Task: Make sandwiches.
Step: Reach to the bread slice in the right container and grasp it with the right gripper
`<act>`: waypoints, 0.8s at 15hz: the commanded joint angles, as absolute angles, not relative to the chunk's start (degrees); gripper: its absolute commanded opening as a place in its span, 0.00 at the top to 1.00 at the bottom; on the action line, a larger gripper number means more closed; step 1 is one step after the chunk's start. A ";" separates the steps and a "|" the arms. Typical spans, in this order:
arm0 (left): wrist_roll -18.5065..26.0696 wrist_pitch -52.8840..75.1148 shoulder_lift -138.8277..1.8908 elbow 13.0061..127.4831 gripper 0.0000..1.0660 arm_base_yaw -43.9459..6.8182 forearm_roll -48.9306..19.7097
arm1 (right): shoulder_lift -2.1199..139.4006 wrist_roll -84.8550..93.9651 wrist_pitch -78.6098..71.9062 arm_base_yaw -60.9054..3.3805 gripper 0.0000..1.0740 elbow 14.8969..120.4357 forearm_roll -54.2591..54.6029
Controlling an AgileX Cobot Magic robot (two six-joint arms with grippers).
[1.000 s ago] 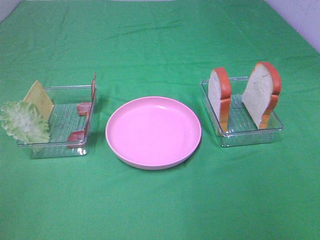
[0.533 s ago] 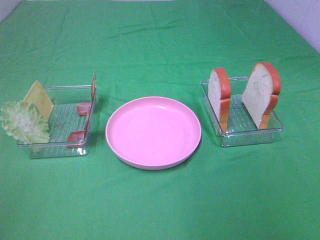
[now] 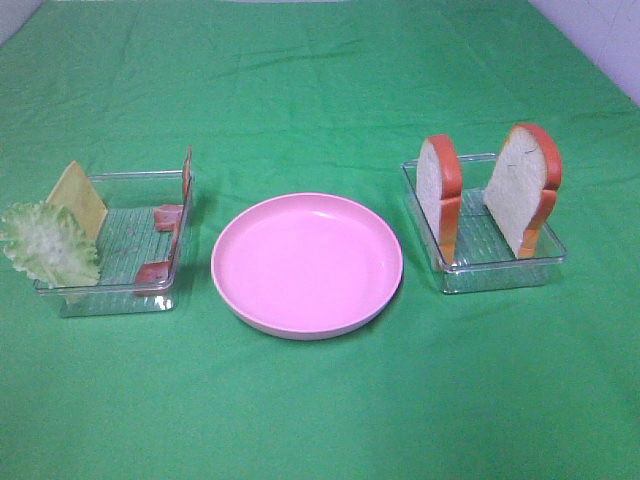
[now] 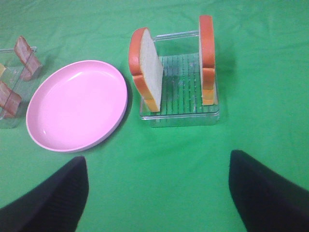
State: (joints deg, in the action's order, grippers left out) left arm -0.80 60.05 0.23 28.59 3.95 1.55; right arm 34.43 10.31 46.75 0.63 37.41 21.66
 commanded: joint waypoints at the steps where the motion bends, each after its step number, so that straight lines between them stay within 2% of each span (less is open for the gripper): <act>1: -0.86 59.82 1.60 28.53 0.28 3.72 1.72 | 45.95 9.85 46.47 0.80 0.29 41.71 25.55; 4: -0.86 59.82 1.60 28.53 0.28 3.72 1.72 | 63.08 10.14 48.47 0.69 0.29 50.25 26.76; 11: -0.86 59.82 1.60 28.53 0.28 3.72 1.72 | 86.00 10.03 56.32 0.63 0.29 71.91 25.95; 12: -0.86 59.82 1.60 28.53 0.28 3.72 1.72 | 91.33 9.11 59.87 0.63 0.29 78.21 25.95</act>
